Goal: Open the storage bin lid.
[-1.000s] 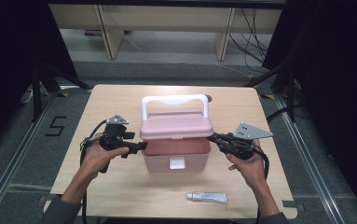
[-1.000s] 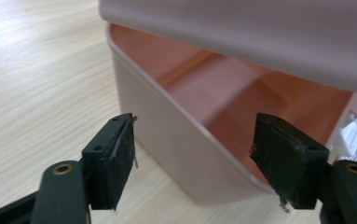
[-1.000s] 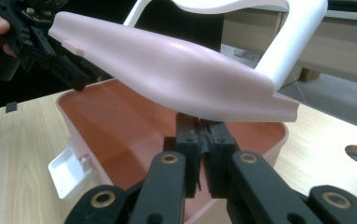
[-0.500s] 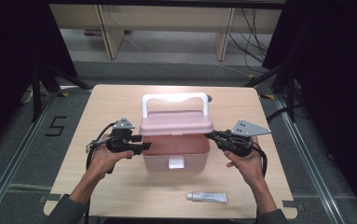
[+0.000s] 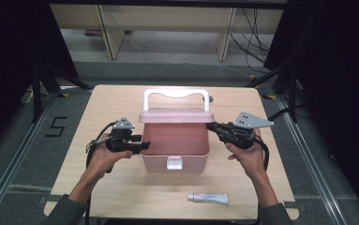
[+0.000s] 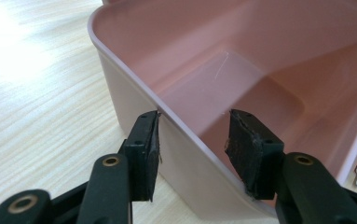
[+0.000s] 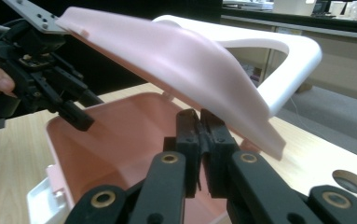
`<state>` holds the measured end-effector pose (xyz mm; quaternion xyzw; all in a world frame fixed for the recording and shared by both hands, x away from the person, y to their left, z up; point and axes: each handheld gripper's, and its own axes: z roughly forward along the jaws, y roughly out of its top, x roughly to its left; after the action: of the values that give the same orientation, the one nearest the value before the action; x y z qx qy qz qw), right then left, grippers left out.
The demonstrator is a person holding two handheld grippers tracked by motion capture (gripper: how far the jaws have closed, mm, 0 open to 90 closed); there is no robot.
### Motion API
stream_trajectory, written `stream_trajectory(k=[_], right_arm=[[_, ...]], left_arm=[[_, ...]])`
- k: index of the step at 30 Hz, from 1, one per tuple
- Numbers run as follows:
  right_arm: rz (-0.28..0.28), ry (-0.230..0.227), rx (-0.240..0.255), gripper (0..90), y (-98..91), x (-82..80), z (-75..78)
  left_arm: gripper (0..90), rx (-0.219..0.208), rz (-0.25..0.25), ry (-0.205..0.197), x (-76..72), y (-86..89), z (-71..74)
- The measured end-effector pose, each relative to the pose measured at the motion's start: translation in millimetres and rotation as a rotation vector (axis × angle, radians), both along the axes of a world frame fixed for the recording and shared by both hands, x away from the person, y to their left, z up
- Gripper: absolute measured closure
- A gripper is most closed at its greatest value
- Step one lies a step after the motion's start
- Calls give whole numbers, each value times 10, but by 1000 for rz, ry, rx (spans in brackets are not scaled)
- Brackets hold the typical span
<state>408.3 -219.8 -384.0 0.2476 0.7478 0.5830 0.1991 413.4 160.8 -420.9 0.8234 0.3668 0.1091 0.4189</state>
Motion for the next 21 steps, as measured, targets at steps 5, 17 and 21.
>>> stream_trajectory(k=[5,17,21], right_arm=[[-10,-1,9,870,7,47,7],[-49,12,17,872,40,290,20],[-48,41,26,872,48,350,-13]], left_arm=[[543,13,7,-11,-22,-12,4],[558,0,1,-9,-39,10,13],[561,2,1,-5,-42,9,16]])
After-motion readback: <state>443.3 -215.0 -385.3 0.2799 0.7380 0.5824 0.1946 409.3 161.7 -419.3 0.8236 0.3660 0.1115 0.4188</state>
